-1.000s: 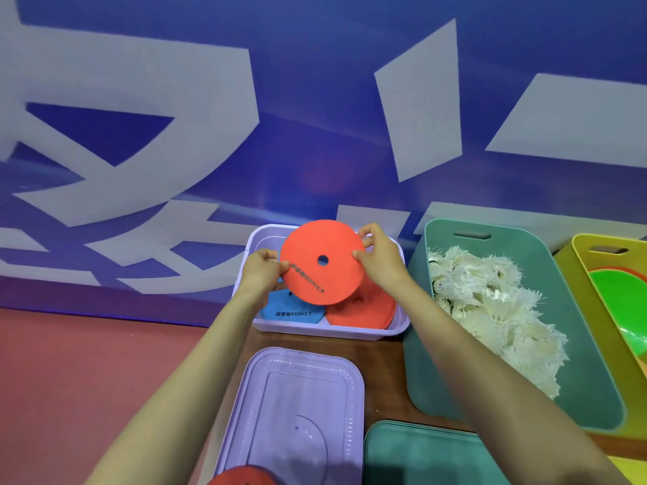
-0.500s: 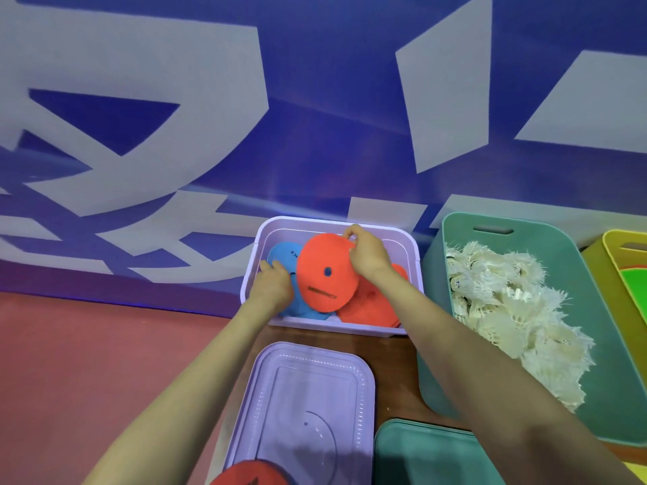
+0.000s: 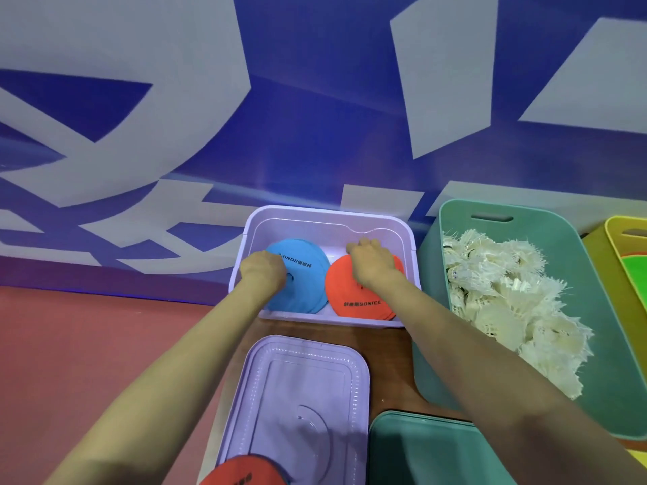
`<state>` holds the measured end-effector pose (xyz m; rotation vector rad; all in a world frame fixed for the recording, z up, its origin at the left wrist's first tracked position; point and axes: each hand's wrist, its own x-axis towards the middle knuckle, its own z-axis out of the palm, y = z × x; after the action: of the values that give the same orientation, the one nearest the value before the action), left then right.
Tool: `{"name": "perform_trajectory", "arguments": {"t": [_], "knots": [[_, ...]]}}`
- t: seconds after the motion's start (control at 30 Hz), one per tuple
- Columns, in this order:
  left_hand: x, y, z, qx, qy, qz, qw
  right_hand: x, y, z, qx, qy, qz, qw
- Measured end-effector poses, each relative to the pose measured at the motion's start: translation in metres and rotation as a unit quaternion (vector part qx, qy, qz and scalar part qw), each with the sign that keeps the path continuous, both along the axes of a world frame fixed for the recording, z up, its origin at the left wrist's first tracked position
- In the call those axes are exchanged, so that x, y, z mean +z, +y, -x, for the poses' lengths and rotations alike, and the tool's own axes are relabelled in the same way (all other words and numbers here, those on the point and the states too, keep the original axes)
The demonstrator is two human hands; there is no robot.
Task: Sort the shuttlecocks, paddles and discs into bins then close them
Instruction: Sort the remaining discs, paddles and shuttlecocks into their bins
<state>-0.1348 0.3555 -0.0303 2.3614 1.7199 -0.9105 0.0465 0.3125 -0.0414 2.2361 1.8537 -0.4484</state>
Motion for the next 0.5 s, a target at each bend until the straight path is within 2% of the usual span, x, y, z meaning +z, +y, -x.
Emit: {"name": "perform_trajectory", "arguments": {"t": [0.13, 0.23, 0.37, 0.43, 0.5], "knots": [[-0.02, 0.0, -0.003, -0.076, 0.038, 0.065, 0.994, -0.013, -0.006, 0.003, 0.031, -0.026, 0.12, 0.992], [-0.027, 0.0, -0.005, -0.107, 0.072, 0.097, 0.987, -0.017, -0.01, 0.002, 0.04, -0.062, 0.155, 0.985], [-0.036, -0.002, -0.01, -0.113, 0.09, 0.111, 0.983, -0.013, -0.01, 0.005, 0.023, -0.05, 0.144, 0.988], [-0.043, -0.002, -0.007, -0.09, 0.054, 0.111, 0.988, -0.008, -0.012, 0.006, 0.003, -0.025, 0.107, 0.994], [-0.045, -0.004, 0.0, -0.027, -0.022, 0.128, 0.991, 0.0, -0.018, 0.008, 0.002, 0.004, 0.051, 0.999]]}}
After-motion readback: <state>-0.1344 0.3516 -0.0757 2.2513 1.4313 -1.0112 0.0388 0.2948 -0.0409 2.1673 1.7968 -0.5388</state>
